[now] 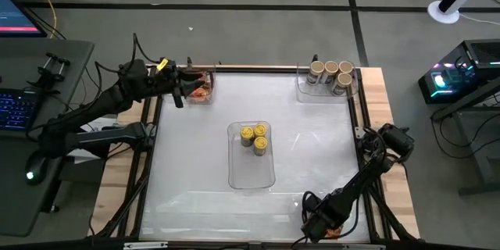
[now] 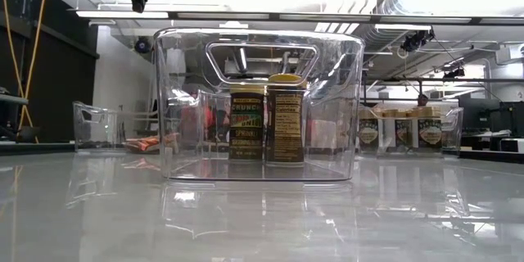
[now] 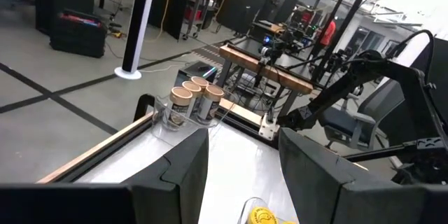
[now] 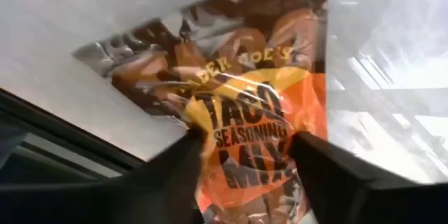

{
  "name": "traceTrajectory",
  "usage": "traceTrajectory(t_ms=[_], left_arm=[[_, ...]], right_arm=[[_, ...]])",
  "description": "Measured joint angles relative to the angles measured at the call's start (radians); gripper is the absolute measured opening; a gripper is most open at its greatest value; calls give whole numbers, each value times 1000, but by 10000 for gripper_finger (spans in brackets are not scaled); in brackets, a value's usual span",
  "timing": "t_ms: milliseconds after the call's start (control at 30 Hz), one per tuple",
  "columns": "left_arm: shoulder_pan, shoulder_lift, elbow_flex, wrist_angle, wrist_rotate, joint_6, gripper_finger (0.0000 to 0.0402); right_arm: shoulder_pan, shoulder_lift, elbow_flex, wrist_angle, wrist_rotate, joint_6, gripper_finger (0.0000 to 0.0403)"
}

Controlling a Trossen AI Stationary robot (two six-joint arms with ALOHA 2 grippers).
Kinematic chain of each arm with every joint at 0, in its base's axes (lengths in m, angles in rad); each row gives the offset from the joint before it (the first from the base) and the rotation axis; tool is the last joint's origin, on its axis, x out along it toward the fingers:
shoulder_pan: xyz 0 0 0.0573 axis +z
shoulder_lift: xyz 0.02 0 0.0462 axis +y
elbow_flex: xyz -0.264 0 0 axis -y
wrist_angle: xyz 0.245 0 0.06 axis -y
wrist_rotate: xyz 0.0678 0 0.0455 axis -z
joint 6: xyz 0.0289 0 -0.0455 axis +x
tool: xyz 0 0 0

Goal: Sort spices by type
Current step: Put the brown seasoning bag into the left transparent bin

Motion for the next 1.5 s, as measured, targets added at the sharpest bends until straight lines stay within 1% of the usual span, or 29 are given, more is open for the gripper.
traceTrajectory(t_ms=[67,167,200,233,367,467,533,633,700,767,867,967,1033,1133,1267,1400,1500], left_arm=[[0,0,0,2,0,0,161],[0,-1,0,4,0,0,161],[0,-1,0,8,0,0,161],[0,-2,0,18,0,0,161],[0,-13,0,120,0,-1,161],[0,-28,0,223,0,-2,161],[0,-41,0,291,0,-4,161],[0,-66,0,377,1,-35,161],[0,-84,0,420,8,-69,161],[0,-99,0,458,18,-99,161],[-1,-119,0,482,37,-136,161],[-1,-130,0,482,36,-160,161],[-1,-131,0,481,35,-177,161],[-1,-130,0,479,34,-209,161],[-1,-130,0,479,34,-212,161],[-1,-130,0,480,32,-212,161],[-2,-131,0,480,32,-233,161]], right_arm=[[-1,0,0,-22,4,-9,160],[-2,-12,0,-47,8,-54,58],[-4,-23,0,-57,17,-77,31],[-5,-38,-2,-68,27,-104,19],[-26,-157,-3,-211,39,-160,30],[-79,-277,-2,-368,126,-209,15],[-158,-370,-2,-456,216,-238,10],[-326,-479,-2,-502,385,-295,15],[-457,-519,0,-449,488,-407,10],[-588,-522,15,-355,552,-583,8],[-768,-467,63,-132,573,-859,8],[-904,-375,132,113,561,-1068,7],[-973,-301,193,273,504,-1176,7],[-1045,-169,318,437,404,-1276,7],[-1092,33,541,514,288,-1342,7],[-1105,224,799,512,254,-1391,7],[-1115,348,971,468,222,-1404,7]])
